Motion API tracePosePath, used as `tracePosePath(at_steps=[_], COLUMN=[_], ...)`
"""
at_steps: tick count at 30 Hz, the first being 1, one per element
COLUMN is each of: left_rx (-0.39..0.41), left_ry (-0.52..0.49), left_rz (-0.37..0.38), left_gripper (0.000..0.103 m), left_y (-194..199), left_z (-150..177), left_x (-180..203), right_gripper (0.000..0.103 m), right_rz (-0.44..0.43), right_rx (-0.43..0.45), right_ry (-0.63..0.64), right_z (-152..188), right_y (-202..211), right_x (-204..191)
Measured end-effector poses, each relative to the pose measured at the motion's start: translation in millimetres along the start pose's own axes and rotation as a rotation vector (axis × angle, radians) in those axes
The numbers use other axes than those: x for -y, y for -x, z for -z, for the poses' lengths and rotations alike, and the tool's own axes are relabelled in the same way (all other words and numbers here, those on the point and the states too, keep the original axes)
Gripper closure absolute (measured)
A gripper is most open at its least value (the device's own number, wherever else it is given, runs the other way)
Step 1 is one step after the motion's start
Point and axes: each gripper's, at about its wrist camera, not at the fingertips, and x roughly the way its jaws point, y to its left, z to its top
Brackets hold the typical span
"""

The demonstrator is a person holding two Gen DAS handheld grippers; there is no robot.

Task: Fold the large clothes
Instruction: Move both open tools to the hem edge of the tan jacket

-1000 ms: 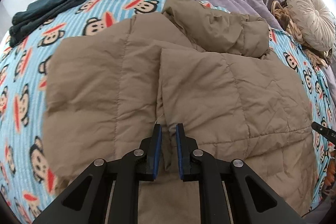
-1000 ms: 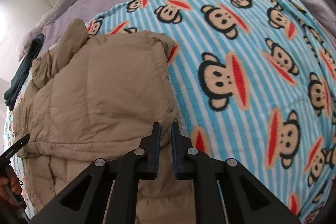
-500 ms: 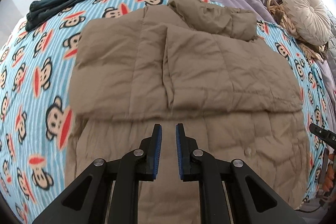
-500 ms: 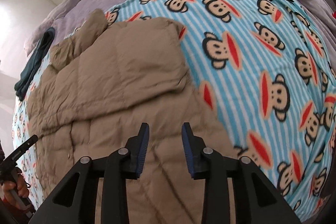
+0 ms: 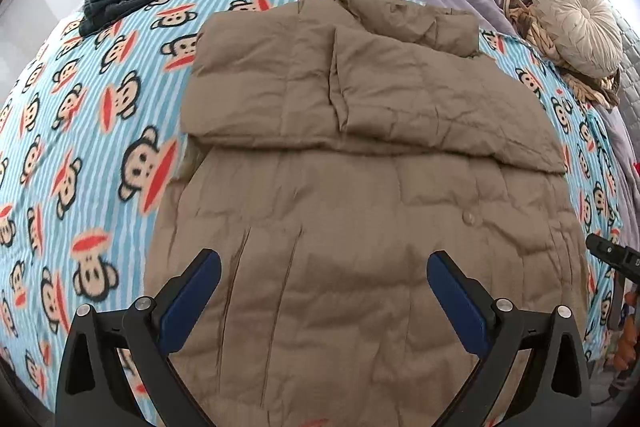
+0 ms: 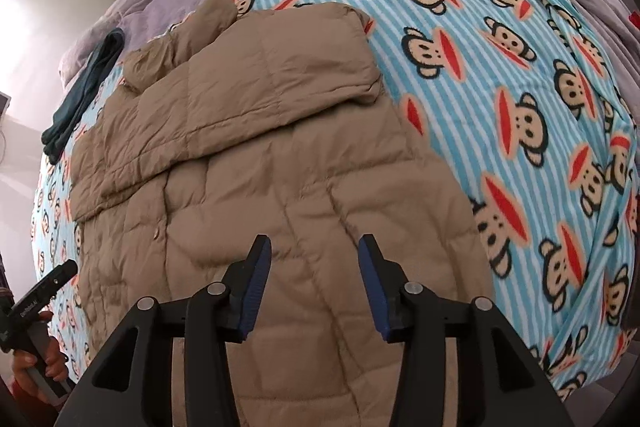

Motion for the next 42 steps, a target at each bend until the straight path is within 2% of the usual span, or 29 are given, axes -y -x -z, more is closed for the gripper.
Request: tracePosePath(at_steps=[6, 11, 14, 15, 22, 28, 35, 37, 40, 42], left_rx=[-0.014, -0.035, -0.050, -0.056, -0.110, -0.142, -0.156, -0.174, -0.197, -0.198], left_ry=[-0.004, 0.001, 0.008, 0.009, 0.007, 0.027, 0.013, 0.009, 0.042, 0.110], left_rz=[-0.022, -0.020, -0.027, -0.032, -0.073, -0.104, -0.111, -0.083, 0.010, 0.101], left_gripper=[0.000, 0.000, 0.000, 0.000, 0.000, 0.000, 0.000, 0.000, 0.000, 0.000], left_y=[13, 23, 25, 25, 26, 27, 27, 25, 28, 33], left_z=[20, 35, 44, 47, 70, 85, 96, 101, 109, 116], left_x=[-2, -9, -12, -14, -21, -31, -35, -37, -46, -61], right_gripper=[0.024, 0.014, 0.013, 0.000, 0.000, 0.000, 0.000, 0.000, 0.000, 0.000], right_rz=[-0.040, -0.067, -0.078, -0.081, -0.126, -0.137, -0.161, -0.182, -0.207, -0.235], right_rx=[0.000, -0.018, -0.033, -0.034, -0.084, -0.191, -0.233, -0.239, -0.236, -0.236], right_ry=[-0.024, -0.050, -0.052, -0.054, -0.104, -0.172, -0.335, -0.386, -0.439, -0.472], right_z=[18, 34, 43, 46, 65, 85, 110, 116, 122, 127], right_y=[14, 21, 20, 20, 12, 2, 0, 0, 1, 2], right_x=[-5, -7, -8, -8, -2, 19, 55, 66, 77, 84])
